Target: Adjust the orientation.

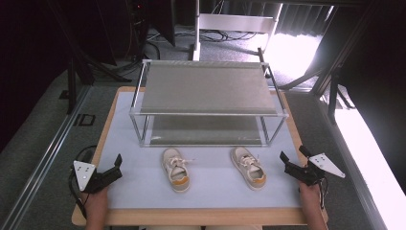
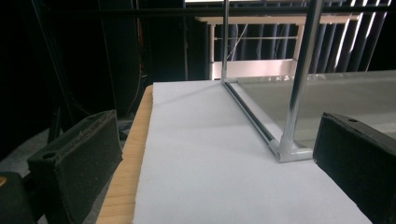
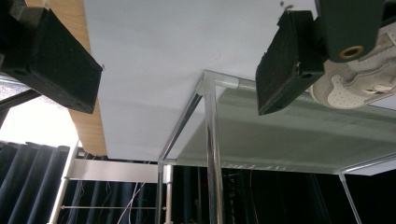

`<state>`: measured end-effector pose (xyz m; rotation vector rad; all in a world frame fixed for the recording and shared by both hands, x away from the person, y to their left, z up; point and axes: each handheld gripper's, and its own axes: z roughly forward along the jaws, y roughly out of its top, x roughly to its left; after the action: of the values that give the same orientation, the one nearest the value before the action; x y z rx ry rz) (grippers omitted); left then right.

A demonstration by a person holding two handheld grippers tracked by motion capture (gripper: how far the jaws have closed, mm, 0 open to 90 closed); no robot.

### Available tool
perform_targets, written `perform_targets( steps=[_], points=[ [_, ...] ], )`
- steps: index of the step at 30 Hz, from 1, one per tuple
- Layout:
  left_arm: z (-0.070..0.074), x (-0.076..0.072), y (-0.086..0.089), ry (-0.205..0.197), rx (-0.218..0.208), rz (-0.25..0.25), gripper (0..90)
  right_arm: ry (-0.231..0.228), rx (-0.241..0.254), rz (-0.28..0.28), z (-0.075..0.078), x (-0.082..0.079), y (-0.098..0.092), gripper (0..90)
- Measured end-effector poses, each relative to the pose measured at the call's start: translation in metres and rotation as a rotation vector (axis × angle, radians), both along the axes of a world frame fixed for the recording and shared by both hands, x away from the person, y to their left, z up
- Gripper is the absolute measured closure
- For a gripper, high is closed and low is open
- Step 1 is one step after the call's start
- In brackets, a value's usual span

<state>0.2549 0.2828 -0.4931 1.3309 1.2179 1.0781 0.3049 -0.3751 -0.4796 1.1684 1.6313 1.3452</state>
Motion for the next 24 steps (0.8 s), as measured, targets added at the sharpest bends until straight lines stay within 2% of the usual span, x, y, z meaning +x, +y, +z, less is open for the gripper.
perform_targets(
  steps=[4,7,8,9,15,16,21,23,24],
  points=[
    [0.000,-0.001,0.004,0.006,-0.036,-0.033,0.9,-0.003,0.006,-0.001,0.000,0.000,-0.001,14.0],
    [0.001,0.000,0.005,0.043,-0.046,-0.081,0.9,-0.002,0.012,-0.002,0.000,0.000,-0.001,14.0],
    [0.001,0.000,0.005,0.043,-0.046,-0.081,0.9,-0.002,0.012,-0.002,0.000,0.000,-0.001,14.0],
    [0.002,0.000,0.006,0.065,-0.062,-0.124,0.9,-0.002,0.011,-0.003,0.000,0.000,-0.001,14.0],
    [0.005,0.004,0.015,0.133,-0.133,-0.256,0.9,-0.004,0.010,-0.006,0.000,0.000,-0.001,14.0],
    [0.006,0.005,0.016,0.148,-0.142,-0.291,0.9,-0.003,0.012,-0.006,0.000,0.000,-0.001,14.0],
    [0.007,0.007,0.014,0.231,-0.082,-0.387,0.9,-0.005,0.009,-0.004,0.000,0.000,-0.001,14.0],
    [0.009,0.008,0.014,0.273,-0.072,-0.440,0.9,-0.004,0.008,-0.002,0.000,0.000,-0.001,14.0],
    [0.010,0.009,0.014,0.306,-0.070,-0.474,0.9,-0.003,0.008,-0.002,0.000,0.000,-0.001,14.0]
  ],
)
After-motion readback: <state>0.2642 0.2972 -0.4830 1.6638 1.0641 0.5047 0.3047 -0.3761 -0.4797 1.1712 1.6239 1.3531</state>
